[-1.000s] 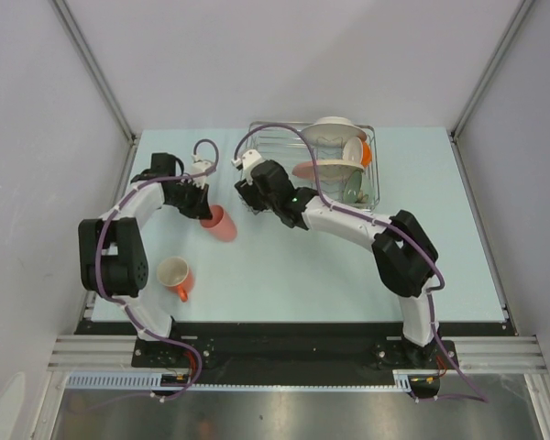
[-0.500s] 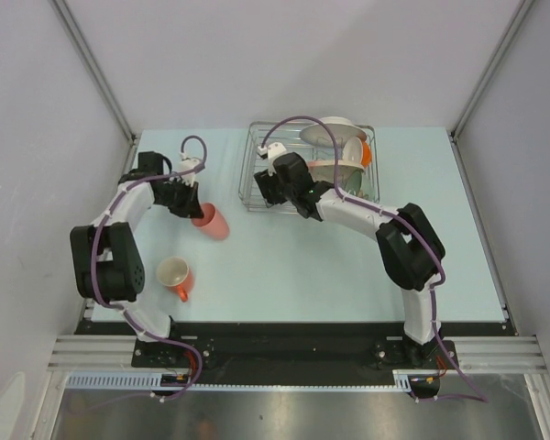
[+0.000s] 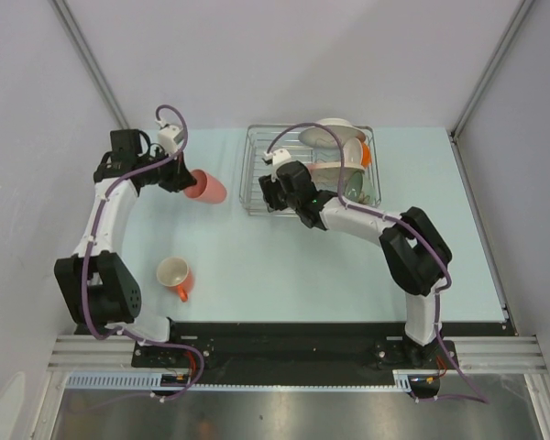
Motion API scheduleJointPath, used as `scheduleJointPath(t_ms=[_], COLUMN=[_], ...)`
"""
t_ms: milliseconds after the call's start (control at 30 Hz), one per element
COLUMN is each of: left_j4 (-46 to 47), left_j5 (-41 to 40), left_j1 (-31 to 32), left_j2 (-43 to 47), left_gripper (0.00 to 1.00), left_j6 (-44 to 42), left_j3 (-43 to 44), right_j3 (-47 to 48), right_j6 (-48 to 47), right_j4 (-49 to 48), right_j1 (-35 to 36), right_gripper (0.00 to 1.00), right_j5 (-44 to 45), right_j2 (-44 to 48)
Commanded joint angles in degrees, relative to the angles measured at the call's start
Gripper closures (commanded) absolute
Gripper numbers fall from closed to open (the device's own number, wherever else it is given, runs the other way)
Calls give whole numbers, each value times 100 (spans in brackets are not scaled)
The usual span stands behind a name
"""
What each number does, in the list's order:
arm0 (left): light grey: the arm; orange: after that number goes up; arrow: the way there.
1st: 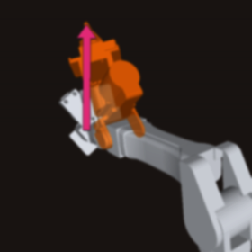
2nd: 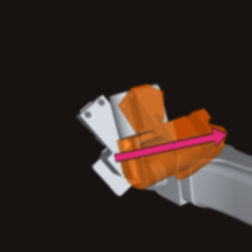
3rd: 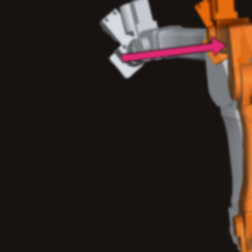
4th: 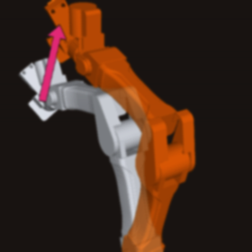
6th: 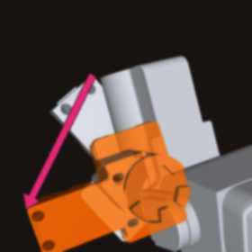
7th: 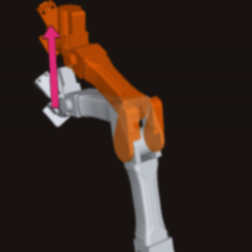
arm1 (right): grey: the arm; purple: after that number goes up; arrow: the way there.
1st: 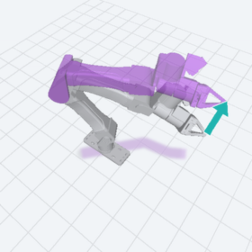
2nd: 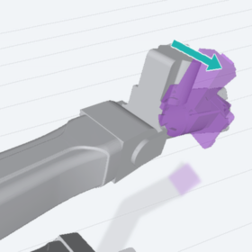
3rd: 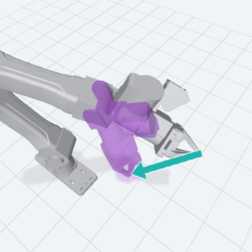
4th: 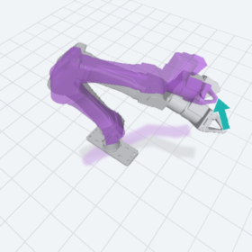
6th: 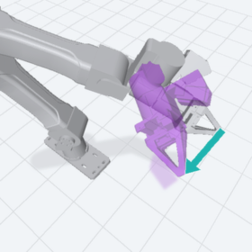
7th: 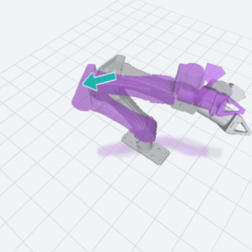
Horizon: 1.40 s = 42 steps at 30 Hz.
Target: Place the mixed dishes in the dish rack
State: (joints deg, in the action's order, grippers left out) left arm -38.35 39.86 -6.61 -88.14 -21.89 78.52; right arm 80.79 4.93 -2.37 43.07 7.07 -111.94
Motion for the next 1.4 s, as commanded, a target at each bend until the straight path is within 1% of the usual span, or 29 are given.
scheduleJointPath(t_ms=[0,100,233,367,433,633,700,767,833,867,933,967,1000,1033,1067,1100,1133,1167,1200,1233,1300,1333,1367], left_j4=[459,390,451,442,346,398,416,468,539,617,679,845,942,1056,1336,1539,1802,2483,2908,3756,4499,5303,5825], left_j5=[295,330,339,374,260,312,312,408,593,828,1163,1400,1846,2137,2427,3057,3307,3492,3851,3959,4117,4222,4223], left_j1=[63,125,186,239,344,511,573,608,608,608,608,600,582,573,556,547,547,556,556,547,547,556,573], left_j2=[289,218,305,359,350,288,297,323,332,341,341,341,350,324,306,297,297,306,332,385,429,473,508], left_gripper=[100,100,100,100,100,100,100,100,100,100,100,100,100,100,100,100,100,100,100,100,100,100,100], left_j6=[360,378,396,370,238,308,317,343,457,553,685,895,1036,1177,1544,1791,2081,2788,3178,3939,4576,5310,5753], left_j3=[286,392,287,234,278,260,251,208,138,102,-20,-73,-135,-222,-275,-328,-485,-583,-775,-864,-961,-1092,-1189], right_j3=[-705,-994,-1451,-1952,-2303,-2832,-2859,-2745,-2438,-2185,-1911,-1822,-1700,-1664,-1655,-1716,-1768,-1830,-2004,-2111,-2417,-2985,-3347], right_j6=[490,806,983,1045,1176,1467,1432,1353,1169,1125,1124,1168,1307,1413,1519,1659,1895,2046,2291,2476,2810,3438,3749], right_j4=[861,984,1037,1081,1002,923,923,1045,1220,1300,1441,1450,1380,1310,1231,952,792,478,300,-49,-1050,-1664,-3019], right_j1=[290,342,500,781,957,1265,1318,1292,1169,1108,853,730,547,423,309,220,28,-26,-157,-202,-342,-517,-615], right_gripper=[49,53,54,55,55,55,49,39,18,1,0,0,0,0,0,0,0,0,0,0,0,0,0], right_j5=[-241,-373,-364,-241,-267,-180,-154,-153,-171,-223,-574,-723,-1116,-1320,-1731,-1962,-2173,-2549,-2735,-2859,-3412,-3579,-3773], right_j2=[164,164,251,654,822,1165,1227,1332,1551,1631,1955,2087,2219,2464,2597,2711,2843,3071,3203,3318,3678,3810,4011])
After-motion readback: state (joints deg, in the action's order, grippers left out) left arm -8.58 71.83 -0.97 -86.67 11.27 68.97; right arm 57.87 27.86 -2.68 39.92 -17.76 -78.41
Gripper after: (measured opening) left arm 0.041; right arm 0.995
